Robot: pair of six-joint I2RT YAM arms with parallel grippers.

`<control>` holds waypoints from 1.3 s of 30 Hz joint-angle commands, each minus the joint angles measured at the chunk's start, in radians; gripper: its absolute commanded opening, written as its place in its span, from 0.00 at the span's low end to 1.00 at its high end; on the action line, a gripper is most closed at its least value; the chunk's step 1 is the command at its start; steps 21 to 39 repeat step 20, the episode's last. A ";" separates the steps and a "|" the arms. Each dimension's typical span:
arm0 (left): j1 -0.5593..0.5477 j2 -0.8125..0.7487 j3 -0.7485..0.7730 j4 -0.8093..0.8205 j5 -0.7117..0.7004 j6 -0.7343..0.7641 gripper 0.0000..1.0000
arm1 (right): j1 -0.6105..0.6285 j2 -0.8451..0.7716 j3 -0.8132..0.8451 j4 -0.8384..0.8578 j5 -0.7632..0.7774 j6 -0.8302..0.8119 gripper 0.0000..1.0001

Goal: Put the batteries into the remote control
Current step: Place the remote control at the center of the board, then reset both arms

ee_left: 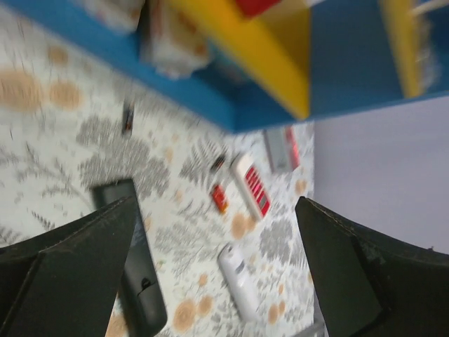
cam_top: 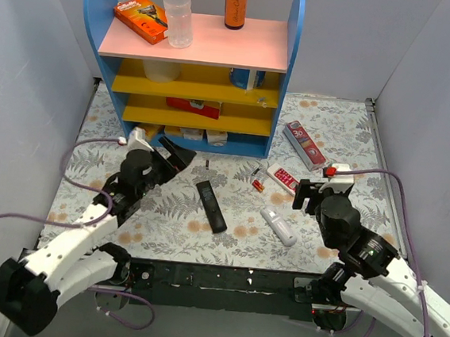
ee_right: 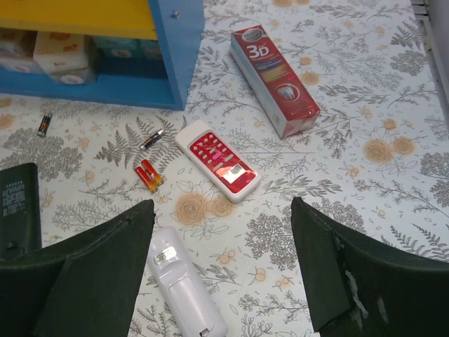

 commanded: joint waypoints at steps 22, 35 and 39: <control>0.005 -0.629 0.216 -0.263 -0.586 0.512 0.98 | -0.007 -0.157 0.062 0.061 0.146 -0.085 0.86; 0.005 -0.629 0.216 -0.263 -0.586 0.512 0.98 | -0.007 -0.157 0.062 0.061 0.146 -0.085 0.86; 0.005 -0.629 0.216 -0.263 -0.586 0.512 0.98 | -0.007 -0.157 0.062 0.061 0.146 -0.085 0.86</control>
